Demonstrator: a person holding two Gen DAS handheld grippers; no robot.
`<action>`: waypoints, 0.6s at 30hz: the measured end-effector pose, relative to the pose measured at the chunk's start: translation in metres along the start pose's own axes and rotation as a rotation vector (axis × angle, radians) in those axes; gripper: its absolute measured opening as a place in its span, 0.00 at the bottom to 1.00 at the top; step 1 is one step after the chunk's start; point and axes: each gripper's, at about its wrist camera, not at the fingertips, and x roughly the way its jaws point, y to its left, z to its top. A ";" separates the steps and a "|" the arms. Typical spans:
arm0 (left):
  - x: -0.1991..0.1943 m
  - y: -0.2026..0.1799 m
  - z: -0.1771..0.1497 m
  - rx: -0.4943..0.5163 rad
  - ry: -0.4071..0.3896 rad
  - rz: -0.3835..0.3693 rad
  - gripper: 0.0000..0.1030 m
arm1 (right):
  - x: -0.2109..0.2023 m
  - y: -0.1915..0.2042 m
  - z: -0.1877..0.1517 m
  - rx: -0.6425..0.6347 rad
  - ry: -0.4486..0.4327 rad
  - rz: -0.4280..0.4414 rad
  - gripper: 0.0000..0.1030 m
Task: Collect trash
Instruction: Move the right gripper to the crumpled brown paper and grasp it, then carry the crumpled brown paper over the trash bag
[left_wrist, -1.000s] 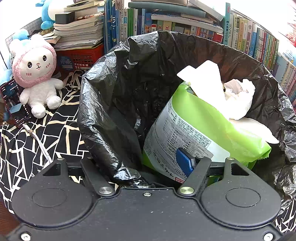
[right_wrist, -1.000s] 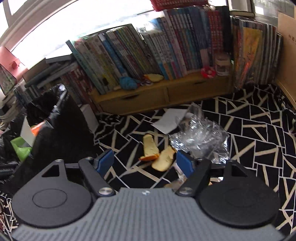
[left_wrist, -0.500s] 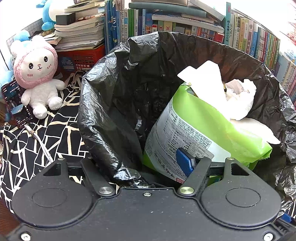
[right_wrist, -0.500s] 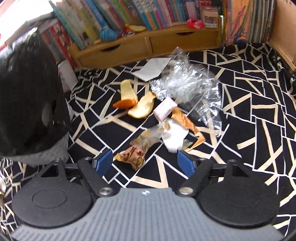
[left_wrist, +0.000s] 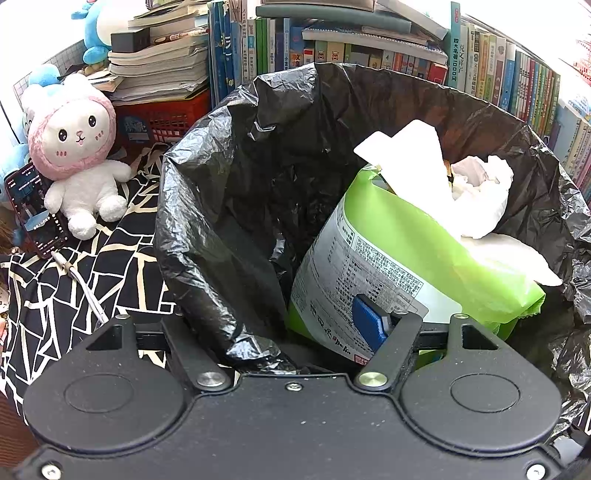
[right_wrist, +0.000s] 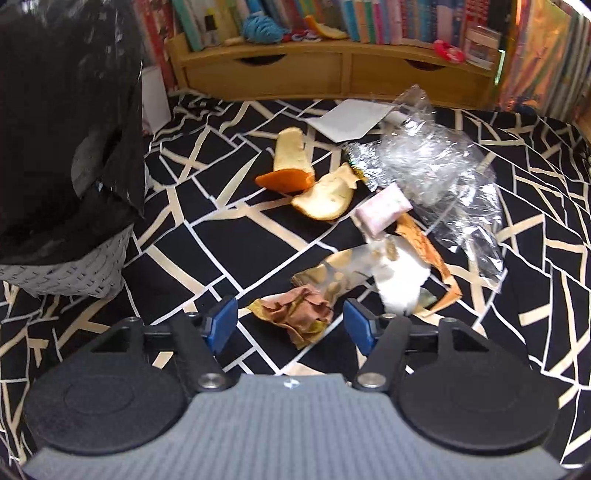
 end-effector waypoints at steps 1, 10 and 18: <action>0.000 0.000 0.000 0.001 0.000 0.001 0.68 | 0.004 0.002 0.001 -0.006 0.009 -0.007 0.72; 0.000 0.000 0.001 0.000 -0.004 0.003 0.68 | 0.008 0.002 -0.001 -0.008 0.041 -0.015 0.40; 0.000 0.001 0.001 -0.001 -0.001 -0.005 0.69 | -0.031 -0.005 0.010 0.020 -0.036 0.023 0.35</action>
